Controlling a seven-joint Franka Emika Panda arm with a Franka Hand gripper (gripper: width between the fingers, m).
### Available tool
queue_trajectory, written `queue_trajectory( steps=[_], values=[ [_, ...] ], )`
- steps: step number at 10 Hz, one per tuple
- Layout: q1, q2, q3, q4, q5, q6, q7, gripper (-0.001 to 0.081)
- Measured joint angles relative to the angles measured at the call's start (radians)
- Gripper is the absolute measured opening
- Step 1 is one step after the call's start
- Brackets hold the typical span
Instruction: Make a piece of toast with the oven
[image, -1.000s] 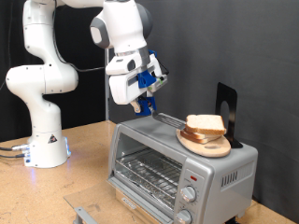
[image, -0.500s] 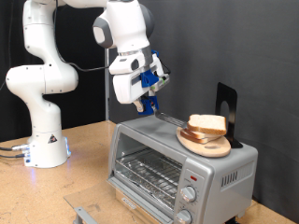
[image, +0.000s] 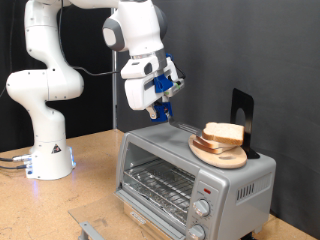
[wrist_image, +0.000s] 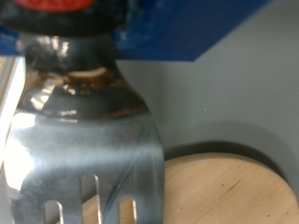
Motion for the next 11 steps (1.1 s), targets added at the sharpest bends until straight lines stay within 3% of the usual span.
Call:
queue_trajectory(
  steps=[7, 11],
  values=[
    [0.0, 0.004, 0.013, 0.014, 0.0, -0.031, 0.035, 0.0482],
    [0.0, 0.042, 0.014, 0.054, -0.001, -0.049, 0.08, 0.0482]
  ],
)
